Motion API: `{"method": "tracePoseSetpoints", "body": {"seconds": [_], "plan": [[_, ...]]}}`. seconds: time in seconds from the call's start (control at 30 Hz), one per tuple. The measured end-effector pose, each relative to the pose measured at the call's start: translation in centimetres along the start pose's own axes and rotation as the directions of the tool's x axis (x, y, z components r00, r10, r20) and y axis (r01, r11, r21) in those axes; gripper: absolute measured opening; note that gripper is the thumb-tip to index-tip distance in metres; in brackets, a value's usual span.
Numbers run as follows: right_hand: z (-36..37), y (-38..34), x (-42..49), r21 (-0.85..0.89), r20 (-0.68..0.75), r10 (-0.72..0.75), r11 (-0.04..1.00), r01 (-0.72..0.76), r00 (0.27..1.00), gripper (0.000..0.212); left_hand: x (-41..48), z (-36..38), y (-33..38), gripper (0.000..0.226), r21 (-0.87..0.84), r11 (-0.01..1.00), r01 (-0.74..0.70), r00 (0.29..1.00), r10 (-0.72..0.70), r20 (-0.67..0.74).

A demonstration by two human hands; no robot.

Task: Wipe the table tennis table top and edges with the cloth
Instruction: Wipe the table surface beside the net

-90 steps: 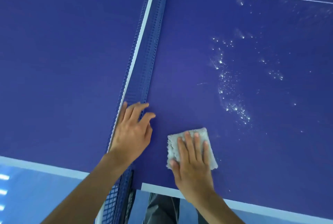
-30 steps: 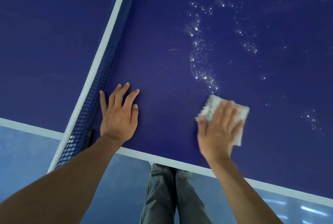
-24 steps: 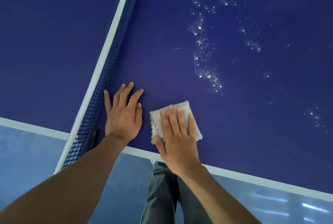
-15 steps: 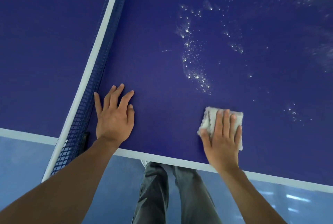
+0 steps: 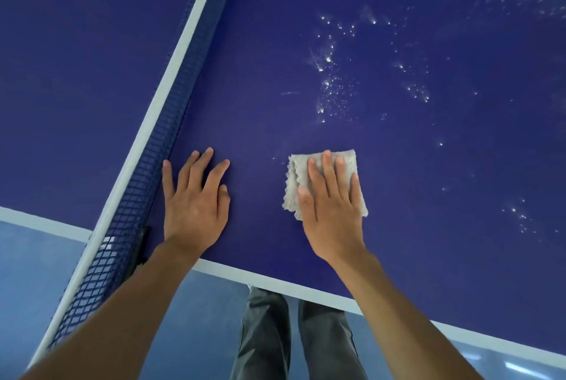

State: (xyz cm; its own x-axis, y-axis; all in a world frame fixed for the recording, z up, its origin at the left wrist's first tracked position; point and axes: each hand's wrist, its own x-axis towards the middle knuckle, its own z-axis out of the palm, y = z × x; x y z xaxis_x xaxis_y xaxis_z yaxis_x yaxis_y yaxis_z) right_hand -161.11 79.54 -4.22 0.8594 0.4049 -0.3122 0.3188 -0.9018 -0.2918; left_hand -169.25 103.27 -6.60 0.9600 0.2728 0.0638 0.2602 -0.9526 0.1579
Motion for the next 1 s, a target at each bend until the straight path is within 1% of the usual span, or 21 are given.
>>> {"method": "tracePoseSetpoints", "body": {"seconds": [0.07,0.17,0.27,0.33,0.4,0.43,0.5,0.57,0.63,0.7,0.73,0.77,0.83,0.87,0.93,1.0], "plan": [[-0.5,3.0,-1.4,0.006,-0.044,0.069,0.998,-0.069,0.997,0.069,0.1,0.1,-0.1,0.047,0.018,1.000,0.001,1.000,0.000,-0.024],[-1.5,5.8,0.0,-0.041,-0.117,0.165,0.984,-0.171,0.979,0.062,0.3,0.3,-0.1,0.044,0.028,1.000,0.008,0.999,-0.006,-0.049],[-2.2,4.6,5.2,0.042,-0.133,0.210,0.978,-0.206,0.969,0.069,0.9,0.3,0.3,0.043,0.024,0.999,0.035,0.995,-0.032,-0.091],[-2.5,2.4,9.1,0.098,-0.135,0.190,0.979,-0.177,0.972,0.073,2.0,0.3,0.5,0.043,0.004,0.999,0.053,0.992,-0.052,-0.114],[-2.5,-0.1,11.9,0.108,-0.110,0.125,0.988,-0.113,0.986,0.072,3.7,0.5,0.3,0.041,-0.023,0.998,0.061,0.989,-0.064,-0.132],[-2.3,-1.3,12.5,0.099,-0.087,0.069,0.993,-0.060,0.994,0.070,4.6,0.6,0.1,0.039,-0.034,0.998,0.061,0.988,-0.065,-0.143],[-1.7,-3.2,11.9,0.035,-0.044,-0.089,0.995,0.091,0.995,0.069,6.8,0.8,-0.5,0.037,-0.043,0.998,0.049,0.984,-0.055,-0.171],[-0.6,-3.7,9.3,-0.060,-0.014,-0.254,0.966,0.253,0.967,0.069,9.1,0.9,-1.0,0.037,-0.035,0.999,0.025,0.983,-0.031,-0.182],[0.5,-2.4,5.7,-0.115,0.014,-0.381,0.918,0.380,0.924,0.066,11.2,1.2,-1.0,0.038,-0.005,1.000,0.014,0.990,-0.014,-0.143],[1.1,0.3,2.5,-0.153,0.025,-0.434,0.888,0.433,0.901,0.062,12.4,1.5,-0.8,0.043,0.014,1.000,0.028,0.997,-0.027,-0.078],[1.2,2.0,1.3,-0.167,0.020,-0.408,0.899,0.405,0.913,0.062,12.6,1.6,-0.8,0.045,0.008,0.999,0.048,0.998,-0.047,-0.049],[1.0,3.8,0.5,-0.176,-0.005,-0.341,0.926,0.335,0.940,0.062,12.7,1.8,-0.8,0.047,-0.001,0.998,0.066,0.997,-0.066,-0.032],[0.1,7.2,-0.1,-0.181,-0.082,-0.107,0.979,0.091,0.991,0.062,12.6,1.9,-1.0,0.048,-0.007,0.997,0.077,0.997,-0.077,-0.018],[-0.5,8.4,0.1,-0.166,-0.117,0.029,0.985,-0.048,0.993,0.063,12.6,1.9,-1.1,0.049,-0.013,0.997,0.077,0.997,-0.078,-0.012],[-1.3,9.2,1.2,-0.098,-0.176,0.245,0.959,-0.265,0.953,0.065,12.7,1.9,-1.2,0.049,-0.044,0.995,0.087,0.996,-0.087,0.001],[-1.3,7.5,2.8,-0.027,-0.224,0.373,0.921,-0.388,0.900,0.066,12.9,1.8,-1.2,0.049,-0.072,0.993,0.098,0.995,-0.097,0.012]]}}
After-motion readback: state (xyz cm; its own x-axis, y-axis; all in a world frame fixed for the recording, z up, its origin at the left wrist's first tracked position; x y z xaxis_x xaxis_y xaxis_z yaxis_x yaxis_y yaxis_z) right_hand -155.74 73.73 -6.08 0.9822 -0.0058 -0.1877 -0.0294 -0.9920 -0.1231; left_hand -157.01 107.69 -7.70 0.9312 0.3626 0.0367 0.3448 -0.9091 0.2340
